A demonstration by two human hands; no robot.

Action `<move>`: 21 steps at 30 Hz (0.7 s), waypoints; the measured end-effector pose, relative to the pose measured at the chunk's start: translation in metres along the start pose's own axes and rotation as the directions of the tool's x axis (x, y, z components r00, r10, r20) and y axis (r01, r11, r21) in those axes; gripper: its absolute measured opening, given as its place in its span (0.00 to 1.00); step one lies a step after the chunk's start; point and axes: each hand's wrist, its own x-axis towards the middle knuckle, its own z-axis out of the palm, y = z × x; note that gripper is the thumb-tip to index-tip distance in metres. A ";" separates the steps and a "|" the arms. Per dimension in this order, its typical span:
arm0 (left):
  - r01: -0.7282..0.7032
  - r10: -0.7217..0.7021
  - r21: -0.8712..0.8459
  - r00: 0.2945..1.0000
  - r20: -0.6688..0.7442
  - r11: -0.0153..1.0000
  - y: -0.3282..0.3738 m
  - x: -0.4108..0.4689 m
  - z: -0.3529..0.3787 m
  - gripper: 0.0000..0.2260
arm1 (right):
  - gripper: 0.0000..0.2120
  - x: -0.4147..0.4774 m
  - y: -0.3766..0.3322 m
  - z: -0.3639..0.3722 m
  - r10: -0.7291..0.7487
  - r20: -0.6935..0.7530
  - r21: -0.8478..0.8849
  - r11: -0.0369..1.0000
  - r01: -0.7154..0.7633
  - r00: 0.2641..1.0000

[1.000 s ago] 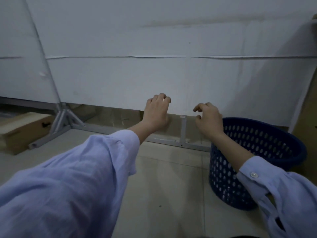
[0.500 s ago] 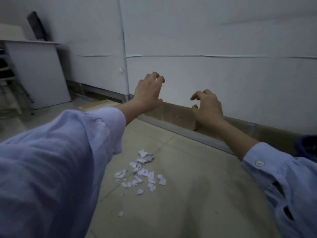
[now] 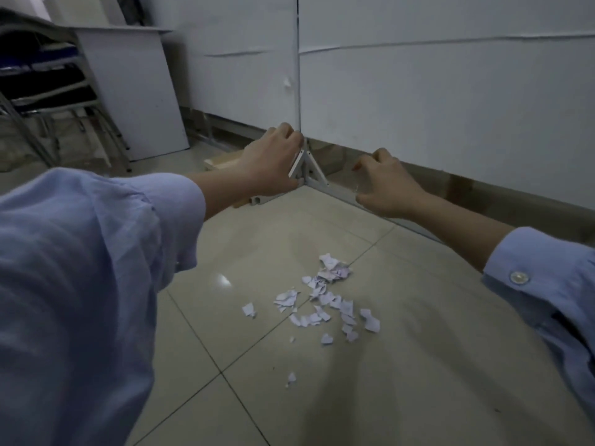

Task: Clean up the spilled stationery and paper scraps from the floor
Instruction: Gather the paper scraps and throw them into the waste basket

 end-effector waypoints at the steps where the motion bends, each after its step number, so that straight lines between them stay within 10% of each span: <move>1: 0.016 -0.015 -0.001 0.999 0.028 1.000 -0.006 0.001 0.009 0.29 | 0.25 0.007 0.001 0.007 -0.014 0.040 -0.007 1.000 0.014 0.999; 15: 0.474 -0.247 -0.208 0.726 0.641 0.855 -0.034 -0.124 0.224 0.49 | 0.33 -0.019 0.079 0.183 0.060 0.585 0.021 0.996 -0.089 0.809; 21: 0.633 -0.323 -0.083 0.499 0.804 0.770 -0.008 -0.213 0.272 0.68 | 0.62 -0.059 0.115 0.240 0.092 0.741 0.017 0.988 -0.155 0.666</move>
